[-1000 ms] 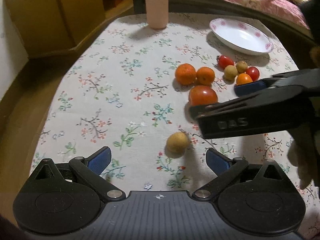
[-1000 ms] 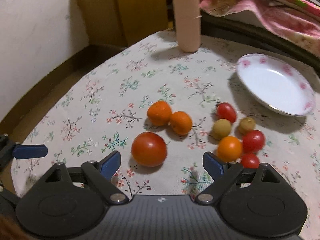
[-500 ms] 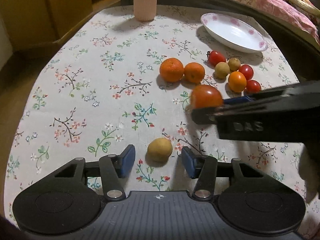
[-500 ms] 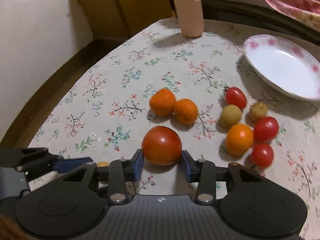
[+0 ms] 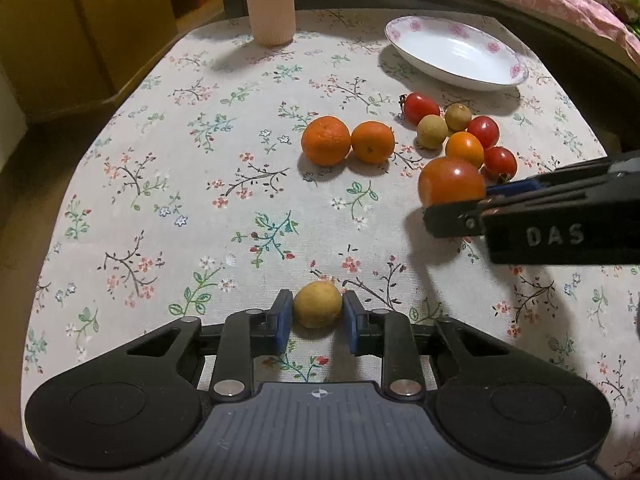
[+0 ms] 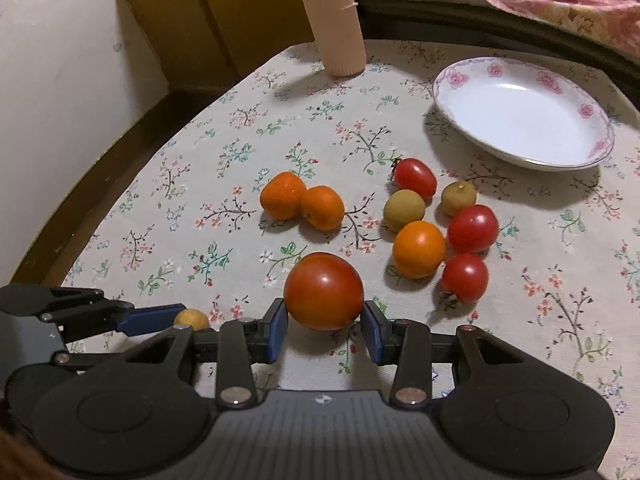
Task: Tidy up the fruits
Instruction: 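Carry the red tomato with the right tool while the left tool carries the tan fruit to the plate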
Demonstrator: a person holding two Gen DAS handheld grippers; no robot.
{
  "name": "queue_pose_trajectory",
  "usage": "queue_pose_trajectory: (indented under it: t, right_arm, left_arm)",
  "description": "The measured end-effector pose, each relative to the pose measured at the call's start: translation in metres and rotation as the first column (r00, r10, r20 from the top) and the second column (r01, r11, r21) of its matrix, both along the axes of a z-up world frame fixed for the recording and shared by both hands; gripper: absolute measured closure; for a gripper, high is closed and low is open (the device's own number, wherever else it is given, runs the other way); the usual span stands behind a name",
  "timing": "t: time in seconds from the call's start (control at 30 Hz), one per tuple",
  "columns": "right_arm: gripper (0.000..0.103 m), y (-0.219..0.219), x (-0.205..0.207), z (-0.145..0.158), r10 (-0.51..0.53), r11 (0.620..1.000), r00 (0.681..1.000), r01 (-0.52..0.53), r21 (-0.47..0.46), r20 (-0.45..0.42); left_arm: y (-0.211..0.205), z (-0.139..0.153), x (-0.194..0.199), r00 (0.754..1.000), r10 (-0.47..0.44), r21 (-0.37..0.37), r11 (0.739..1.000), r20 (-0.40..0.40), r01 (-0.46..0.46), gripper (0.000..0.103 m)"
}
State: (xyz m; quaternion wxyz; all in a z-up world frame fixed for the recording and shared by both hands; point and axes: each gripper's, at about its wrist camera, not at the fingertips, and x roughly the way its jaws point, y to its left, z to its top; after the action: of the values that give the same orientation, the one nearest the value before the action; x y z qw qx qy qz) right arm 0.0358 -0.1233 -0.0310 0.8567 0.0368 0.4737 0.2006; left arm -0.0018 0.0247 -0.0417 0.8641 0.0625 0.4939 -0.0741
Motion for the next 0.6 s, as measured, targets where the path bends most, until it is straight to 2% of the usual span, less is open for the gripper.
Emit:
queue_pose_trajectory:
  t: [0.1, 0.27, 0.6]
  right_arm:
    - [0.063, -0.004, 0.0, 0.004, -0.01, 1.0, 1.0, 0.01, 0.003, 0.008]
    - [0.063, -0.015, -0.001, 0.011, -0.035, 0.999, 0.999, 0.034, 0.013, 0.021]
    - [0.063, -0.047, 0.016, 0.035, -0.139, 0.99, 0.988, 0.138, 0.021, 0.061]
  left_arm:
    - [-0.002, 0.0, 0.002, 1.0, 0.002, 0.001, 1.0, -0.005, -0.002, 0.069]
    - [-0.011, 0.012, 0.008, 1.0, -0.02, -0.054, 0.998, 0.007, 0.02, 0.069]
    - [-0.046, 0.042, 0.06, 0.995, -0.079, -0.145, 0.986, 0.06, 0.087, 0.069]
